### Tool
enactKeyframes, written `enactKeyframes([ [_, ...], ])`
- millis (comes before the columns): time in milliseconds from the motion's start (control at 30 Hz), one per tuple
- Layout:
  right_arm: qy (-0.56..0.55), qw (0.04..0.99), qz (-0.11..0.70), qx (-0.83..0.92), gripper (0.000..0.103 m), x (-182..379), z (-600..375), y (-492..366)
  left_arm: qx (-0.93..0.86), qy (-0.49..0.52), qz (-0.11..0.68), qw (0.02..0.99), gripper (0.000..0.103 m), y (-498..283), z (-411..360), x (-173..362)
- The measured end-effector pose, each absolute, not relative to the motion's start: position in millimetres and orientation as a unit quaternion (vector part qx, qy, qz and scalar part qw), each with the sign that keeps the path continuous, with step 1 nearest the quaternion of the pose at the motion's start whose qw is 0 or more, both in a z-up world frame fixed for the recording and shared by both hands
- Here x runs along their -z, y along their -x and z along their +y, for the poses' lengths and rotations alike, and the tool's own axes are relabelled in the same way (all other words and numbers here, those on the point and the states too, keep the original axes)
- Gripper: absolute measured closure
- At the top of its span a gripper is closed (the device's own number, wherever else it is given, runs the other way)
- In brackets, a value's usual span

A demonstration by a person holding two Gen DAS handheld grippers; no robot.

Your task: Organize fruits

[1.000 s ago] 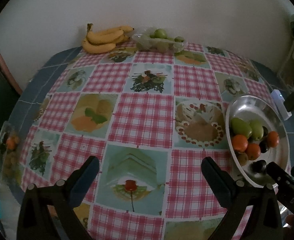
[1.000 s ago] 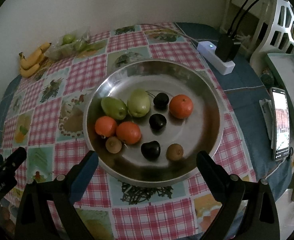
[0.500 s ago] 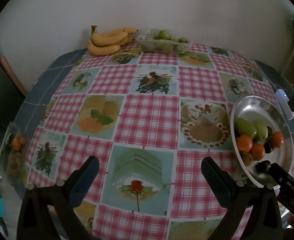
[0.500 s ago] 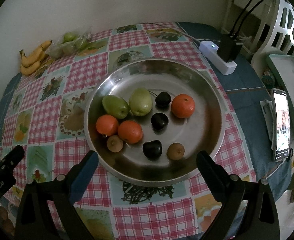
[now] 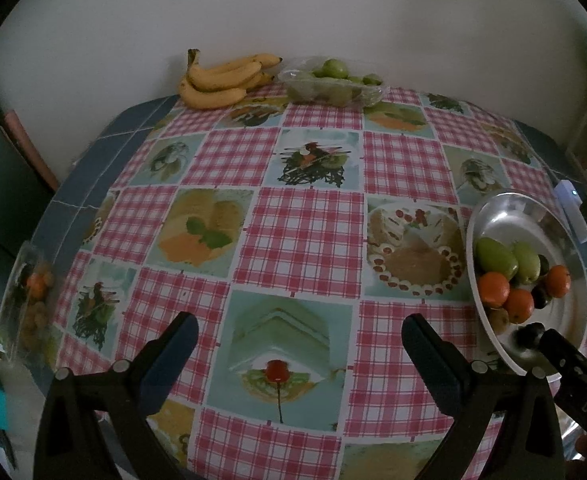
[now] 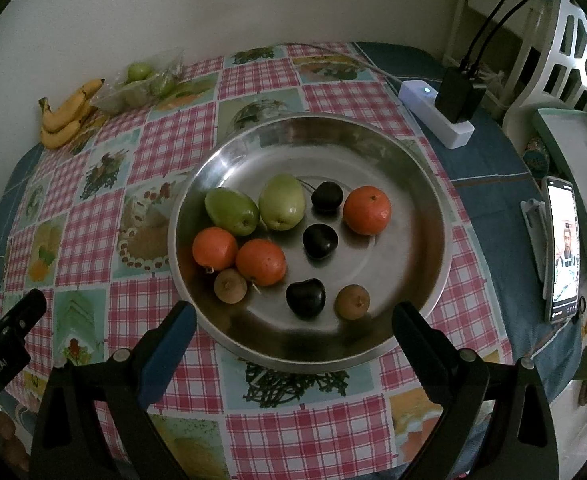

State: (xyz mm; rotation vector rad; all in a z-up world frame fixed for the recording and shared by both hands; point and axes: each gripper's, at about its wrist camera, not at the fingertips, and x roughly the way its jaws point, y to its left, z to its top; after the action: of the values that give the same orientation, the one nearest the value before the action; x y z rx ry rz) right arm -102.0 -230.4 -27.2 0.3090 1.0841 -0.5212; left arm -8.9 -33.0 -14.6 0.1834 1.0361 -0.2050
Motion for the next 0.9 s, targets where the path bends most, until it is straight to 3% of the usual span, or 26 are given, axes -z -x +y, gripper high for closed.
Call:
enactKeyframes([
  [900,-0.147,0.811,0.513,0.242,0.005,31.0,-230.4,103.0,0.098,-0.089,0.501,0.855,0.000,8.0,-35.0,18.7],
])
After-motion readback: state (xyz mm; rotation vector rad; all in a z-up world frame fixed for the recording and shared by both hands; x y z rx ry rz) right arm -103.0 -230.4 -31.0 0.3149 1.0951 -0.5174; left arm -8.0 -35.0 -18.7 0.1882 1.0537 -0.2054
